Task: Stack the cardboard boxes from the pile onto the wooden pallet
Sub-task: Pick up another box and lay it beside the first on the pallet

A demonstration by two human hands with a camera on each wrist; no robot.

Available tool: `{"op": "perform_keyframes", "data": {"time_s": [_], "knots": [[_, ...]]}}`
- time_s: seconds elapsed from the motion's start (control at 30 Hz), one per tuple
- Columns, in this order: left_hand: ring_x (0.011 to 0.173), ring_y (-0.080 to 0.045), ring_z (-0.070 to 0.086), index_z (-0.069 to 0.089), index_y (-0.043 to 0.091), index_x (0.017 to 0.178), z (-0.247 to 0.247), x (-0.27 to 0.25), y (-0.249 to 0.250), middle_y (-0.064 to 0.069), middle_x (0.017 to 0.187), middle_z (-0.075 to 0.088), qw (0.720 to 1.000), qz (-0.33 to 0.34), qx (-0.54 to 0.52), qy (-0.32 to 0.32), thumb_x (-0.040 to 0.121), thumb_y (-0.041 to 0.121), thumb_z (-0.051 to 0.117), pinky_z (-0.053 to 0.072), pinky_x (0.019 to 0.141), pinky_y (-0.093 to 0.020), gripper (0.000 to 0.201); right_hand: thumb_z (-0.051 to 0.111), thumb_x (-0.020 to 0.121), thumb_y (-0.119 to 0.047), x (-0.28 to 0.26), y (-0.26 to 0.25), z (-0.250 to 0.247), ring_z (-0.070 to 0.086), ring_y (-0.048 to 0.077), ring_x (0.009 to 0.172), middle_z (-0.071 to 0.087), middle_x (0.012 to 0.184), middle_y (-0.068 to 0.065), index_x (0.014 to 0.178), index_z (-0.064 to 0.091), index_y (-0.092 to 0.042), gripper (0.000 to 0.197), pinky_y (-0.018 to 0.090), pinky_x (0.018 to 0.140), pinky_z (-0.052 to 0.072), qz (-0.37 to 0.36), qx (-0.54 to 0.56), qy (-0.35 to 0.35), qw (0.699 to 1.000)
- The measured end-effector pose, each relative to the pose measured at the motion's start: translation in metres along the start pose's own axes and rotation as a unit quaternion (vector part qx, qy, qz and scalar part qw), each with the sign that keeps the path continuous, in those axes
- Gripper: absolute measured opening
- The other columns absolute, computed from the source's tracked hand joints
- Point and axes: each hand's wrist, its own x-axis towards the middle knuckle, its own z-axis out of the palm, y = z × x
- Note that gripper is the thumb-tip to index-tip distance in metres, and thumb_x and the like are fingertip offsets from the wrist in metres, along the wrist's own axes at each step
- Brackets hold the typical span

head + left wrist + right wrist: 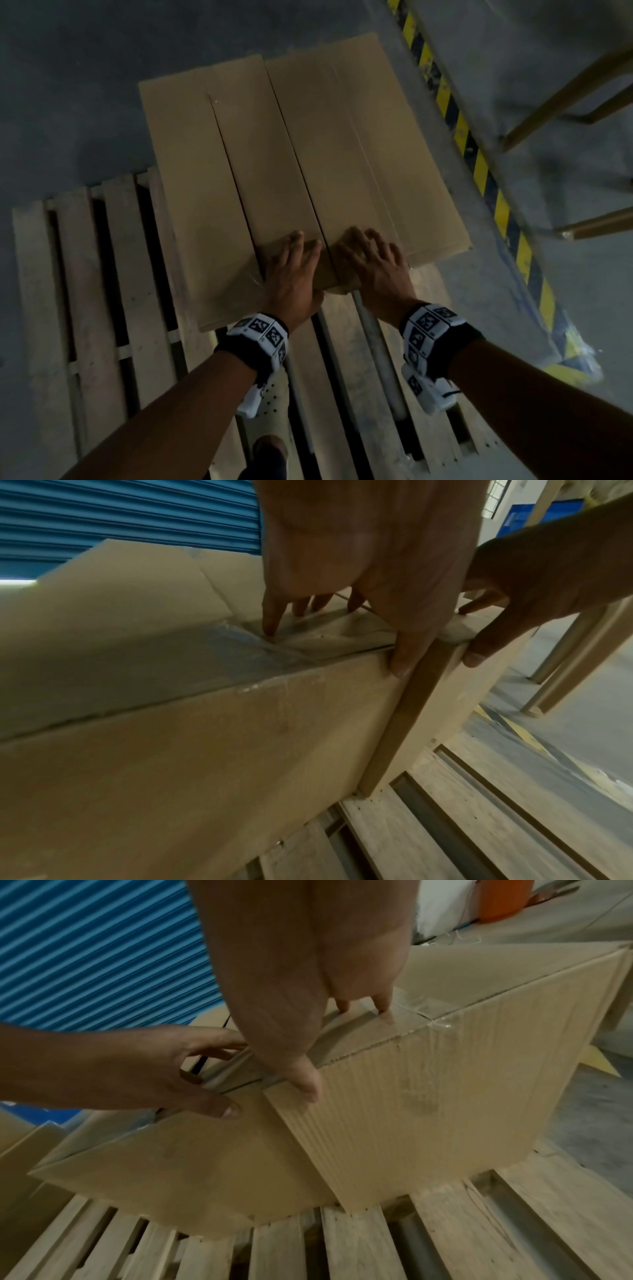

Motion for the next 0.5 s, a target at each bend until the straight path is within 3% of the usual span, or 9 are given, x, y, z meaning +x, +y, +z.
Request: {"op": "perform_keyframes", "data": {"time_s": [0.2,0.4,0.5], "knots": [[0.152,-0.035,0.011,0.005,0.027,0.162,-0.004,0.001,-0.005,-0.008,0.169,-0.006,1.000,0.001,-0.002,-0.002,0.089,0.049,0.065,0.030,0.116,-0.056,0.097,0.055,0.090,-0.008,0.014,-0.004,-0.011,-0.008,0.031,0.152,-0.010,0.166,0.002,0.158,0.010,-0.035,0.085,0.058,0.120,0.010,0.015,0.018,-0.014,1.000],[0.151,-0.034,0.015,0.007,0.028,0.162,-0.003,-0.001,-0.003,-0.007,0.169,-0.007,1.000,0.000,-0.007,0.009,0.089,0.048,0.065,0.030,0.115,-0.055,0.095,0.064,0.085,-0.010,0.009,0.000,0.002,0.004,0.037,0.152,0.005,0.166,0.008,0.156,0.020,-0.032,0.086,0.061,0.118,0.016,-0.003,0.025,0.034,0.999],[0.153,-0.033,0.010,0.005,0.029,0.162,-0.002,-0.002,-0.005,-0.006,0.169,-0.010,1.000,0.003,-0.015,0.012,0.090,0.048,0.063,0.027,0.117,-0.056,0.095,0.063,0.087,-0.014,0.009,-0.001,0.004,0.004,0.037,0.152,0.003,0.166,0.007,0.156,0.017,-0.035,0.086,0.062,0.117,0.016,0.002,0.017,0.033,0.999]]}}
